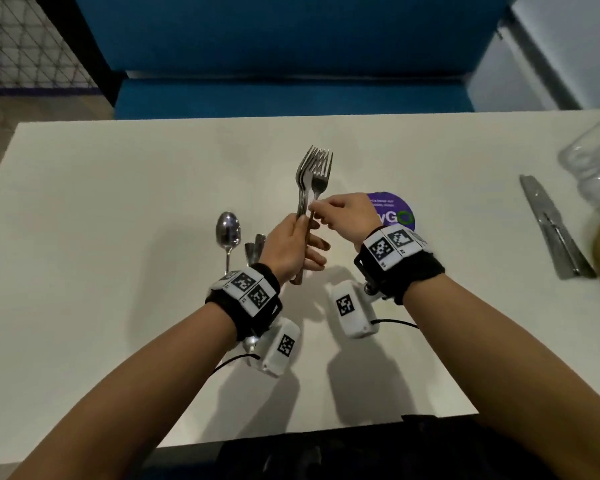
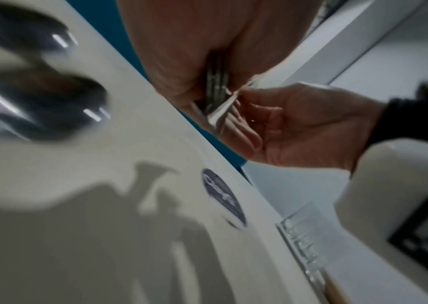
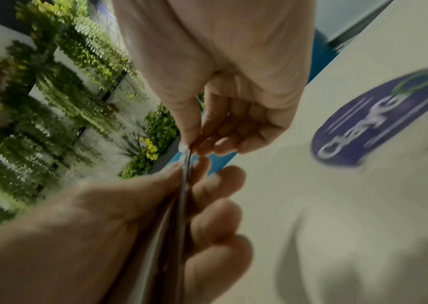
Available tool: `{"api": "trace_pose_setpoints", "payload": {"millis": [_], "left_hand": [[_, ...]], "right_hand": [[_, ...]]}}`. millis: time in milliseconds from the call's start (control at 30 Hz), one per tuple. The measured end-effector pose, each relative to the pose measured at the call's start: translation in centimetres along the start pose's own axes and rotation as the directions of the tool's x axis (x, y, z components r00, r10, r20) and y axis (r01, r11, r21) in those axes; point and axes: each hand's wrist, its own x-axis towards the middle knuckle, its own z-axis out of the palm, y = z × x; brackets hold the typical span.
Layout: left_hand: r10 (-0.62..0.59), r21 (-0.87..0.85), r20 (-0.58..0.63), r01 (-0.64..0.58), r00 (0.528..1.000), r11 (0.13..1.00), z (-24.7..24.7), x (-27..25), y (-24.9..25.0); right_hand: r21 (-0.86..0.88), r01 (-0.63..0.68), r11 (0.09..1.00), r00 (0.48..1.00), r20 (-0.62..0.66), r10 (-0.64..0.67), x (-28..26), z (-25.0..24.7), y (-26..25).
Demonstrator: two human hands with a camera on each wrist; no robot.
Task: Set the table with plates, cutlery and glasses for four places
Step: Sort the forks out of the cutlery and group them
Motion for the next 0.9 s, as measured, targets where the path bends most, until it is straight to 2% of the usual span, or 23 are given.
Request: {"api": "trace_pose_setpoints", "payload": {"millis": [100,233,333,533,733,800,900], "left_hand": [[0.001,-0.051,0.053,0.001,0.999,0.999,5.9,0.3,0.5],[0.019,-0.052,0.122,-0.013,0.992,0.999,12.4,0.7,0.5],[0.016,-0.122,0.143,0.002,0.990,0.993,16.0,1.1,0.5],[-0.003,-0.079,0.130,0.013,0.992,0.997,20.6,2.9,0.5],[-0.047,0.086,0.226,0.028,0.973,0.996,24.8,4.5,-1.0],[-0.070,0.107,0.239,0.045,0.968,0.993,26.3,5.1,-1.6],[-0.073,0.082,0.224,0.056,0.972,0.995,28.8,5.9,-2.0]], "right_hand": [[0.076,0.015,0.997,0.998,0.054,-0.019,-0.2,-6.4,2.0],[0.276,-0.122,0.954,0.980,0.183,0.072,-0.5,-12.4,4.5],[0.368,-0.178,0.913,0.975,0.192,0.112,-0.5,-15.3,5.8],[0.164,-0.121,0.979,0.992,-0.014,0.125,0.3,-19.1,8.5],[0.180,-0.187,0.966,0.978,-0.057,0.200,0.0,-22.2,11.2],[0.220,-0.212,0.952,0.970,-0.069,0.232,0.3,-23.8,12.0],[0.150,-0.247,0.957,0.966,-0.037,0.255,1.1,-26.0,13.1]]}}
